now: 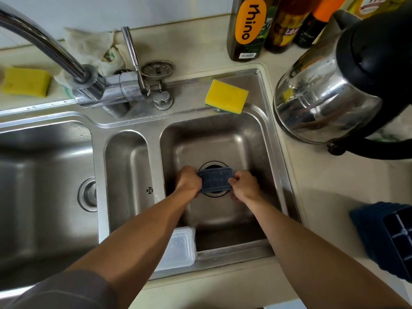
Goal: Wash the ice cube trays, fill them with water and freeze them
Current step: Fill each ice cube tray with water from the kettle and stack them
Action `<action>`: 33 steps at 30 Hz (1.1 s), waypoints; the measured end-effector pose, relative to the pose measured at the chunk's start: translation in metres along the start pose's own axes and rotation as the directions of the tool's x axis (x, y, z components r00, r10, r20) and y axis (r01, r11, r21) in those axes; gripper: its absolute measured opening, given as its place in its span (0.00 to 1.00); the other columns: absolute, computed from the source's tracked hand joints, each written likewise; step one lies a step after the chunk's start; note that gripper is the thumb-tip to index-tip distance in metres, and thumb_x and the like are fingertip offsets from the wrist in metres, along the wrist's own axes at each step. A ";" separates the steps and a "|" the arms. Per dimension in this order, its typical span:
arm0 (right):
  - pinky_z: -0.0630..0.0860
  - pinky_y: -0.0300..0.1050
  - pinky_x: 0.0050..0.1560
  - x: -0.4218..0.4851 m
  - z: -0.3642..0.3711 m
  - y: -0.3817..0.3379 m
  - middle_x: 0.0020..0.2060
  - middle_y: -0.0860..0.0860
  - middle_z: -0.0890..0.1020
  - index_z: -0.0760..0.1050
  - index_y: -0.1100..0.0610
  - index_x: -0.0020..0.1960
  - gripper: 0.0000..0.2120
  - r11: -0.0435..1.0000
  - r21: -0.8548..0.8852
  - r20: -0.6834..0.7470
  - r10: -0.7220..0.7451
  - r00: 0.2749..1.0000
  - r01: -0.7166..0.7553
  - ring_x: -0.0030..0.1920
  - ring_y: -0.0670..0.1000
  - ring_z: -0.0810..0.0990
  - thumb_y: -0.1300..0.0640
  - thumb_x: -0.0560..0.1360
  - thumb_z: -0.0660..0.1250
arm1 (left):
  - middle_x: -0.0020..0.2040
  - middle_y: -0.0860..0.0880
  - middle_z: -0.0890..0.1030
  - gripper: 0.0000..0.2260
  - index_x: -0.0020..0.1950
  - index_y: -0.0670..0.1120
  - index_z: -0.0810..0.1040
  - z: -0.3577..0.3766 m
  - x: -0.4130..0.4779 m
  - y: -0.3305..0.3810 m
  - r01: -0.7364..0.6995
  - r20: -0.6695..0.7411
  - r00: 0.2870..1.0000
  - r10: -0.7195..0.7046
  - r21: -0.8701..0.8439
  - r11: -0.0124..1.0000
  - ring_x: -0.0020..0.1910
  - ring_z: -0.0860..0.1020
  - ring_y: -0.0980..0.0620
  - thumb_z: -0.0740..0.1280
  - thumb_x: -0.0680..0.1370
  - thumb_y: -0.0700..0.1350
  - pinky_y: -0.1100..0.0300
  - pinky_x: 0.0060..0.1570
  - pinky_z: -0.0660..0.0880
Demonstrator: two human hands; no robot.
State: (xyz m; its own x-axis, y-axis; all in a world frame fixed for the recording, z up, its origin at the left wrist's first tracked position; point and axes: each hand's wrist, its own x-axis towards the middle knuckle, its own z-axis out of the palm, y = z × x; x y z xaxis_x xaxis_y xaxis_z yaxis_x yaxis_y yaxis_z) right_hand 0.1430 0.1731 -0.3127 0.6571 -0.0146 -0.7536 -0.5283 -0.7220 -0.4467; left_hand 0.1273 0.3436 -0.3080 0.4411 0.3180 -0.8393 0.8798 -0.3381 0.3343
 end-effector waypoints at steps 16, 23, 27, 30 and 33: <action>0.76 0.45 0.37 -0.154 -0.106 -0.047 0.34 0.47 0.80 0.73 0.50 0.40 0.11 0.889 -0.187 -0.195 -0.452 0.871 0.419 0.36 0.47 0.80 0.47 0.79 0.67 | 0.48 0.38 0.84 0.33 0.59 0.38 0.78 -0.009 -0.117 0.052 -0.101 -0.026 0.995 0.100 -0.477 0.873 0.36 0.86 0.42 0.53 0.81 0.68 0.52 0.32 0.82; 0.72 0.50 0.44 -0.199 -0.145 -0.072 0.40 0.47 0.80 0.71 0.49 0.45 0.28 0.915 -0.189 -0.214 -0.394 0.894 0.358 0.43 0.50 0.78 0.24 0.69 0.59 | 0.47 0.37 0.84 0.20 0.54 0.40 0.78 -0.012 -0.180 0.075 -0.160 -0.025 0.985 0.170 -0.499 0.852 0.31 0.81 0.45 0.56 0.84 0.55 0.61 0.26 0.74; 0.79 0.49 0.47 -0.213 -0.154 -0.083 0.39 0.46 0.82 0.77 0.50 0.43 0.16 0.894 -0.168 -0.194 -0.444 0.875 0.417 0.43 0.51 0.82 0.37 0.76 0.64 | 0.38 0.41 0.81 0.16 0.46 0.41 0.76 -0.023 -0.208 0.085 -0.252 -0.084 0.967 0.240 -0.442 0.861 0.25 0.79 0.46 0.55 0.83 0.50 0.61 0.21 0.74; 0.82 0.51 0.46 -0.221 -0.158 -0.089 0.38 0.48 0.84 0.81 0.53 0.46 0.13 0.878 -0.138 -0.171 -0.477 0.862 0.459 0.40 0.50 0.83 0.44 0.76 0.66 | 0.41 0.40 0.82 0.16 0.46 0.43 0.75 -0.031 -0.221 0.085 -0.251 -0.080 0.967 0.241 -0.438 0.863 0.30 0.81 0.44 0.54 0.83 0.50 0.58 0.24 0.76; 0.84 0.52 0.46 -0.227 -0.156 -0.091 0.38 0.49 0.85 0.83 0.53 0.50 0.13 0.875 -0.127 -0.158 -0.482 0.862 0.466 0.39 0.50 0.85 0.45 0.77 0.66 | 0.42 0.39 0.83 0.17 0.49 0.41 0.77 -0.035 -0.226 0.081 -0.250 -0.079 0.967 0.240 -0.459 0.853 0.29 0.81 0.45 0.55 0.83 0.52 0.59 0.22 0.75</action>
State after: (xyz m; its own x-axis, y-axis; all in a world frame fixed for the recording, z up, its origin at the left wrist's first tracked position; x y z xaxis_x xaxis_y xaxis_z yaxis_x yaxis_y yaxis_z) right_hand 0.1257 0.1340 -0.0252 0.9059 0.2263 -0.3580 -0.0877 -0.7267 -0.6814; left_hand 0.1050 0.2752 -0.0758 0.6523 0.2964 -0.6976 0.7216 0.0389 0.6913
